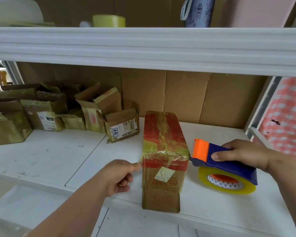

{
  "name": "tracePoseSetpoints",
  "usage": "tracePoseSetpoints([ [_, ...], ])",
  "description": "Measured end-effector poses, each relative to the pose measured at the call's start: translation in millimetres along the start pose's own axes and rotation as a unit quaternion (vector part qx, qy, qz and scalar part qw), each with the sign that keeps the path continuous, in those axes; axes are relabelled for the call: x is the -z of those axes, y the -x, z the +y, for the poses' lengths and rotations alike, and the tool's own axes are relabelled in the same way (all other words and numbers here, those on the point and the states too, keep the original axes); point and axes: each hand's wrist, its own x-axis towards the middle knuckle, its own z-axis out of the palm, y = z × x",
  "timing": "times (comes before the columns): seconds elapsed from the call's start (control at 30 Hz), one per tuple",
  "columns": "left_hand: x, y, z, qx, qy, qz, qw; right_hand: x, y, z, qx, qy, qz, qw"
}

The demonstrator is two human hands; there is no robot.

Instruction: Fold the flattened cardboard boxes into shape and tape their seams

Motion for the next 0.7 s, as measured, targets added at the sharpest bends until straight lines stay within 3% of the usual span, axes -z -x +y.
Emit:
tracePoseSetpoints([
  [0.1,1.6,-1.3,17.7,-0.161,-0.059,0.129,0.977,-3.9,-0.5,1.1,0.006,-0.015,0.015,1.0],
  [0.17,-2.8,11.8,41.8,-0.309,-0.175,0.16,0.921,-6.3,-1.0,1.0,0.014,-0.021,0.023,0.999],
  [0.23,-17.7,28.3,62.1,-0.408,-0.332,0.115,0.843,-8.4,-0.9,1.6,0.022,-0.023,0.032,0.999],
  [0.3,-37.8,34.1,69.9,-0.411,-0.481,0.059,0.772,-9.2,-0.5,3.3,0.028,-0.022,0.046,0.998],
  [0.37,-52.4,29.1,65.1,-0.371,-0.574,0.018,0.73,-10.6,0.0,5.9,0.034,-0.018,0.053,0.998],
  [0.7,-48.3,12.8,54.3,-0.379,-0.585,0.024,0.717,-8.1,1.3,15.4,0.082,-0.013,0.076,0.994],
])
